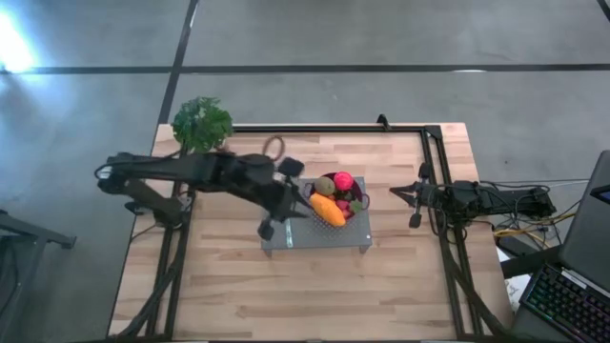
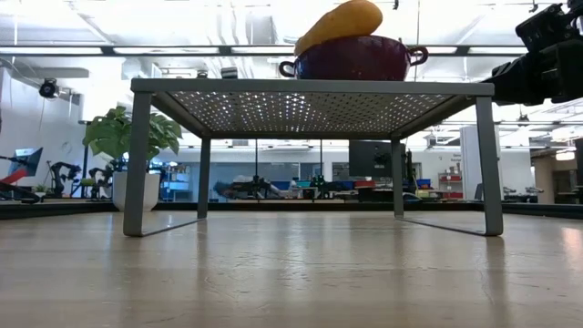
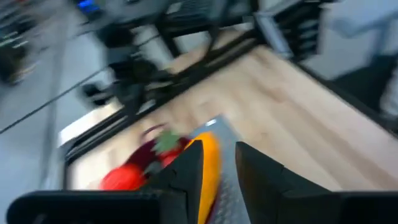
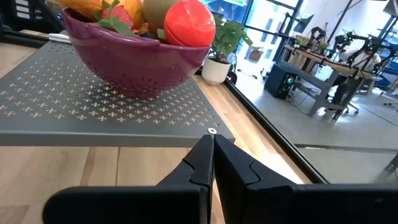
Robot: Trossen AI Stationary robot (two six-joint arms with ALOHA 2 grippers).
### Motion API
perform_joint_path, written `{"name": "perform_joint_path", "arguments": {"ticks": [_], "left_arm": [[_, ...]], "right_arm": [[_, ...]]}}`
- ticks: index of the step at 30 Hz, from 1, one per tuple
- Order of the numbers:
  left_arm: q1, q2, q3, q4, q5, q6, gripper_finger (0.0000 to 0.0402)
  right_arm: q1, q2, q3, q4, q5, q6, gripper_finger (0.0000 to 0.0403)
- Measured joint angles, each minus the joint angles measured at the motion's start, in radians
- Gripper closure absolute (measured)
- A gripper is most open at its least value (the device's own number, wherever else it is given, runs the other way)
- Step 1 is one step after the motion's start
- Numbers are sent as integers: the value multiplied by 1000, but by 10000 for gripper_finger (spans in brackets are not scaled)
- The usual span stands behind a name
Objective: Pick & Place Fruit
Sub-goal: Return to Home Position
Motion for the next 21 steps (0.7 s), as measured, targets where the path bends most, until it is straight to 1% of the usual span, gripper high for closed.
{"name": "perform_joint_path", "arguments": {"ticks": [3, 6, 9, 13, 18, 21], "left_arm": [[-22, -81, -61, 27, -133, -60, 309], [-48, -186, -162, 138, -202, -97, 316], [-56, -291, -261, 251, -211, -128, 318], [-55, -412, -368, 308, -219, -140, 317], [-56, -534, -461, 327, -217, -140, 318], [-56, -588, -516, 326, -216, -193, 316]], "right_arm": [[0, 0, 0, 0, 0, 0, 394], [0, 0, 0, 0, 0, 0, 394], [0, 0, 0, 0, 0, 0, 394], [0, 0, 0, 0, 0, 0, 394], [0, 0, 0, 0, 0, 0, 394], [0, 0, 0, 0, 0, 0, 394]]}}
